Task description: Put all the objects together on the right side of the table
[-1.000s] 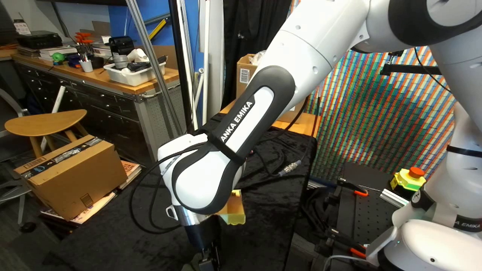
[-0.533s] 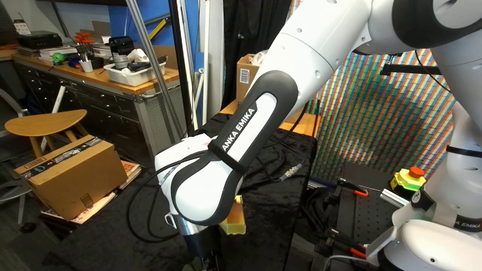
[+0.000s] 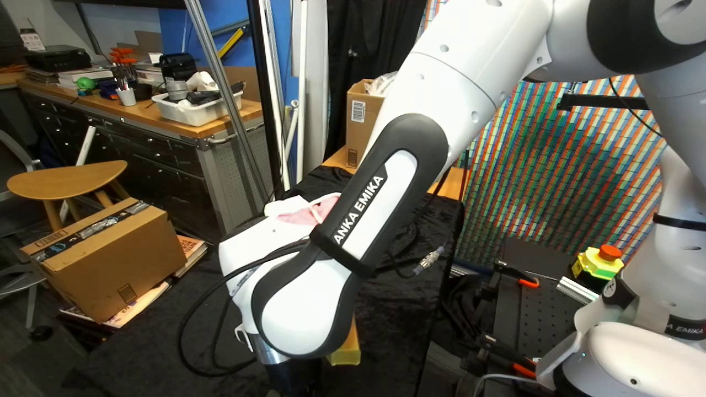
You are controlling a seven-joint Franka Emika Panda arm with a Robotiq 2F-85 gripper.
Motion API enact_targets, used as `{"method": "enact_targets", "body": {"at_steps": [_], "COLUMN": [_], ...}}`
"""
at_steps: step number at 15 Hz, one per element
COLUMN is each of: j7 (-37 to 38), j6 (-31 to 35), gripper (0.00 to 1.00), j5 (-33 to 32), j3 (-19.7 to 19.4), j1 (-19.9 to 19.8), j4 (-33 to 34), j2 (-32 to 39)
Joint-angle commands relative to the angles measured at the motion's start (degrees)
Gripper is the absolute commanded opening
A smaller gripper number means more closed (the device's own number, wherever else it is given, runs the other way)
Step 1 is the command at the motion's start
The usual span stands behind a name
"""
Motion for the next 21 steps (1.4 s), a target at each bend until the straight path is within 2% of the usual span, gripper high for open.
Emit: {"method": "enact_targets", "body": {"at_steps": [1, 4, 6, 9, 14, 17, 18, 21], "j7": [3.0, 4.8, 6.0, 7.5, 8.9, 9.0, 9.0, 8.9], "j6": [2.0, 3.1, 4.0, 4.6, 4.2, 3.7, 3.5, 3.3], "gripper": [1.00, 1.00, 0.74, 0.49, 0.14, 0.08, 0.12, 0.11], "j5": [-2.1, -4.2, -5.8, -7.7, -9.5, -10.1, -10.3, -10.4], "j3": [-1.0, -1.5, -2.0, -2.4, -2.8, -2.9, -2.9, -2.9], "j1": [2.2, 3.8, 4.8, 6.1, 7.3, 7.5, 7.5, 7.3], "j4": [-1.2, -1.6, -1.5, -1.4, -1.3, -1.0, -1.0, -0.8], "j2": [-1.1, -1.5, -1.5, -1.6, -2.4, -2.5, -2.5, -2.8]}}
